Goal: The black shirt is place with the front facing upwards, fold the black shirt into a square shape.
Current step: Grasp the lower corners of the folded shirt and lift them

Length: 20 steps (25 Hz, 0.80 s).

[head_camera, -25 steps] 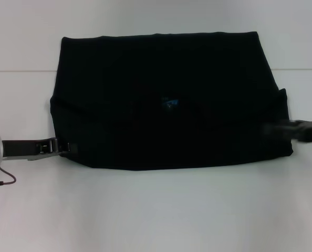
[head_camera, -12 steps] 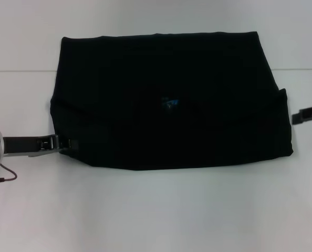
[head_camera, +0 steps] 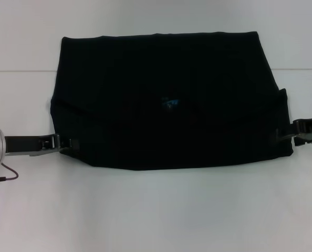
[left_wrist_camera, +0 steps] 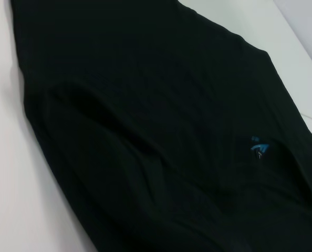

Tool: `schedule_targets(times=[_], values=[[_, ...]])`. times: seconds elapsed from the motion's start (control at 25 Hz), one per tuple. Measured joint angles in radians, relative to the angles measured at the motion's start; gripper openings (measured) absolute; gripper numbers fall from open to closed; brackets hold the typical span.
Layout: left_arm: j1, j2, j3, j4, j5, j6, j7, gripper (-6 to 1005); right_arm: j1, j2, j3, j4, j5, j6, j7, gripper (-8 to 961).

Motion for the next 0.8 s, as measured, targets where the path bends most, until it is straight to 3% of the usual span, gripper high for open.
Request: schedule_targets(times=[0.24,0.56,0.8], values=[[0.0,0.0,0.0,-0.004,-0.005,-0.001,0.001,36,0.006,0.014,-0.003,0.001,0.0,0.019,-0.002,824],[0.0,0.0,0.0,-0.005,-0.008,-0.002,0.009,37,0.005,0.046,-0.043,-0.041,-0.001,0.032,-0.028,596],[0.0,0.0,-0.002,-0.005,-0.008,-0.002,0.01,37,0.006,0.048,-0.045,-0.036,-0.004,0.043,-0.026,457]])
